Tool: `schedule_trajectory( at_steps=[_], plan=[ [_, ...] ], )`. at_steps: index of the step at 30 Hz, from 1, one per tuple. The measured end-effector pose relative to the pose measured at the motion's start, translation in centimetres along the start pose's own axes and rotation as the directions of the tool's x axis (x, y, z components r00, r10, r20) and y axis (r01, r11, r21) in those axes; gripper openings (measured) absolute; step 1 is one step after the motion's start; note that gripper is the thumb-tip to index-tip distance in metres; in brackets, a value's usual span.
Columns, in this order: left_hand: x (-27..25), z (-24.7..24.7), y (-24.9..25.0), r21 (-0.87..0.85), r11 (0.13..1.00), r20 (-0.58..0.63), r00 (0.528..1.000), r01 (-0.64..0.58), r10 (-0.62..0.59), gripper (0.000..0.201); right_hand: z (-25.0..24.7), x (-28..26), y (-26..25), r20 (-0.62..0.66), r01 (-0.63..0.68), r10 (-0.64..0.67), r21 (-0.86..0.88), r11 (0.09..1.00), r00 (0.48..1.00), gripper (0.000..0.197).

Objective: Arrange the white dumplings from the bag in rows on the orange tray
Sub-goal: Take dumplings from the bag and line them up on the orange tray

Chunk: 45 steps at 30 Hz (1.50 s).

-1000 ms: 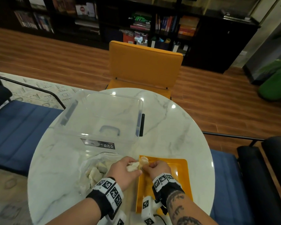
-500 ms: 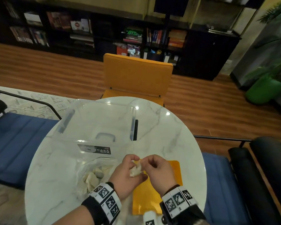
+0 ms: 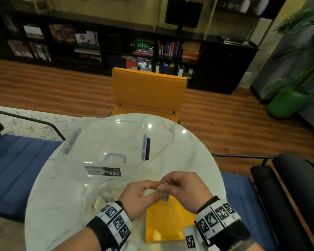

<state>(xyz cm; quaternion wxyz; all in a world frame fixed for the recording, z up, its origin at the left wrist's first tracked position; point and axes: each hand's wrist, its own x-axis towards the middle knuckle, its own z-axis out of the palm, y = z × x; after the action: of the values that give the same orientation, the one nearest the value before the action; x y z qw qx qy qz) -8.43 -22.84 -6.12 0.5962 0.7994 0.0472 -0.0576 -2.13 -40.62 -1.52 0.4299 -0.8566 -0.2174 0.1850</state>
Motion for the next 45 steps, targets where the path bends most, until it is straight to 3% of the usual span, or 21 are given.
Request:
schedule_trajectory(
  at_steps=[3,5,7,10,13,15,19,23,31,38,45],
  plan=[
    [0.1,0.5,0.3,-0.009,0.999,-0.003,0.999,0.035,-0.035,0.018,0.0,-0.2,-0.2,-0.122,0.0,-0.003,-0.025,1.0,0.993,0.013],
    [0.3,0.4,0.1,-0.029,0.998,-0.022,0.998,0.062,-0.063,0.004,0.2,-0.2,-0.1,-0.161,-0.025,0.029,0.026,0.999,0.987,0.016],
    [0.3,0.4,-0.2,-0.019,0.998,-0.029,0.998,0.056,-0.056,0.005,0.7,-0.2,0.5,-0.124,-0.062,0.069,0.06,0.996,0.99,0.016],
    [0.6,0.2,-1.5,0.016,0.996,-0.024,0.995,0.092,-0.092,0.027,1.7,0.2,1.8,-0.089,-0.09,0.095,0.059,0.994,0.991,0.002],
    [1.1,-0.1,-3.3,0.14,0.974,-0.115,0.98,0.181,-0.165,0.005,2.9,0.7,3.7,-0.124,-0.181,0.187,0.064,0.981,0.974,0.01],
    [1.4,-0.4,-4.5,0.258,0.929,-0.203,0.955,0.267,-0.218,0.004,3.9,1.0,5.3,-0.089,-0.261,0.263,0.031,0.965,0.961,0.01],
    [1.9,-0.2,-6.1,0.406,0.828,-0.205,0.922,0.386,-0.328,0.035,6.5,1.9,8.0,0.034,-0.359,0.367,-0.139,0.923,0.93,0.015],
    [2.3,0.4,-6.7,0.446,0.808,-0.164,0.922,0.386,-0.35,0.042,8.3,3.7,9.1,0.048,-0.406,0.421,-0.183,0.895,0.906,0.018],
    [2.4,0.4,-6.5,0.426,0.813,-0.146,0.917,0.396,-0.37,0.04,9.3,6.6,9.3,-0.075,-0.5,0.495,-0.077,0.863,0.866,0.005],
    [2.3,0.3,-6.3,0.405,0.829,-0.141,0.922,0.385,-0.36,0.038,9.6,6.8,9.3,-0.152,-0.521,0.511,-0.03,0.853,0.846,0.009],
    [2.2,0.3,-6.1,0.416,0.823,-0.131,0.921,0.386,-0.366,0.038,9.6,6.3,10.1,-0.123,-0.664,0.654,-0.062,0.745,0.746,0.027]
  ],
)
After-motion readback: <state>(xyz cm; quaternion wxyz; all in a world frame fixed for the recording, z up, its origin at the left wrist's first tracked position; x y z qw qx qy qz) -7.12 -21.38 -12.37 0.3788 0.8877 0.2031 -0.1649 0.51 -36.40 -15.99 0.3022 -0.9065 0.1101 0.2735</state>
